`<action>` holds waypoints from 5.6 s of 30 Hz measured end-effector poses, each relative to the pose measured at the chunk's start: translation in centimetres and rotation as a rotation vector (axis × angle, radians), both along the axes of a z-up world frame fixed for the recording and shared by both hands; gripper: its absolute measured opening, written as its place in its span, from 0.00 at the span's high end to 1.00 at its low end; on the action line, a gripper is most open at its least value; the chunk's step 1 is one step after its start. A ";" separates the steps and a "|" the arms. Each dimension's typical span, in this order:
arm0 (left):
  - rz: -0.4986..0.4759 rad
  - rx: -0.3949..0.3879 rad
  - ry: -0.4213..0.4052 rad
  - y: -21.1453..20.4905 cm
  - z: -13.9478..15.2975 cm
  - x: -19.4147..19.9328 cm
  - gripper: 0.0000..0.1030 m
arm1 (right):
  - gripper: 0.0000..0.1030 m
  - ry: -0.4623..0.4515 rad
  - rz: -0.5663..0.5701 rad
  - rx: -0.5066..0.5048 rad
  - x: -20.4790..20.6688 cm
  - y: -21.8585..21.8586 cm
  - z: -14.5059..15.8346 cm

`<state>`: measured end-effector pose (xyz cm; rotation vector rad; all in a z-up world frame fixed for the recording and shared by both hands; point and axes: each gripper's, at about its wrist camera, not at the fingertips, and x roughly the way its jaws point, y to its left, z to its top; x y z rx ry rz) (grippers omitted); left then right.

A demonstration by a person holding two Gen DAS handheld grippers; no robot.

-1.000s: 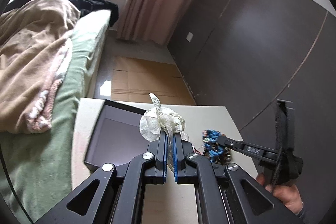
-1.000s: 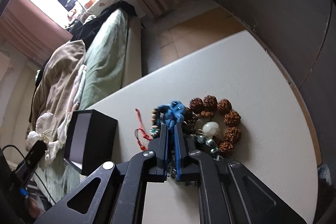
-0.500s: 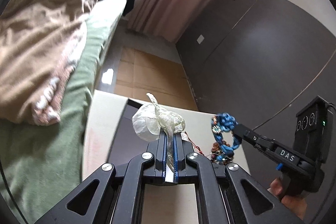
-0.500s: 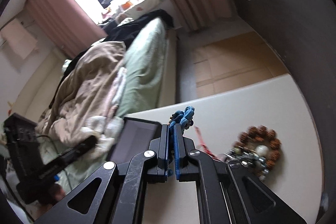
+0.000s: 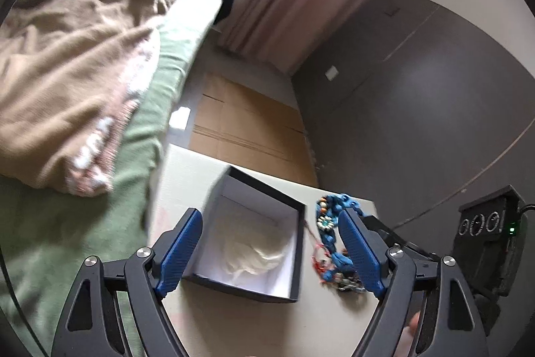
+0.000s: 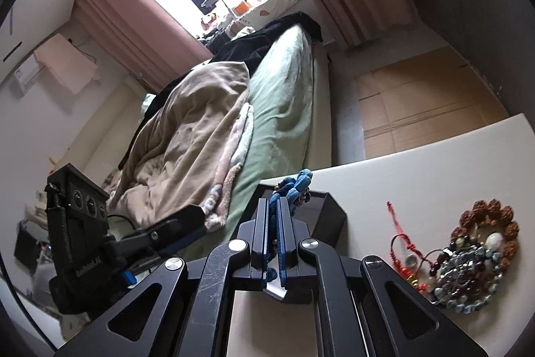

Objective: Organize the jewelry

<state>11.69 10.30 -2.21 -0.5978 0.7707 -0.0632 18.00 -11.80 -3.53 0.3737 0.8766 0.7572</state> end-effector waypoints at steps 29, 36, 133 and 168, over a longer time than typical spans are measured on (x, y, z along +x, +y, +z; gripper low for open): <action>-0.052 0.088 -0.072 -5.0 0.7 -0.7 0.00 | 0.00 0.060 -0.177 -0.112 -0.9 -9.7 0.9; -0.102 0.190 -0.061 -9.3 0.6 -1.3 0.00 | 0.00 0.067 -0.282 -0.176 -1.7 -13.3 0.9; -0.391 0.298 0.087 -21.8 -8.1 4.2 0.42 | 0.35 0.269 -0.352 -0.140 1.4 -17.8 -2.9; -0.348 0.171 0.091 -15.4 -7.0 3.6 0.98 | 0.46 0.264 -0.232 -0.210 1.7 -11.4 -4.4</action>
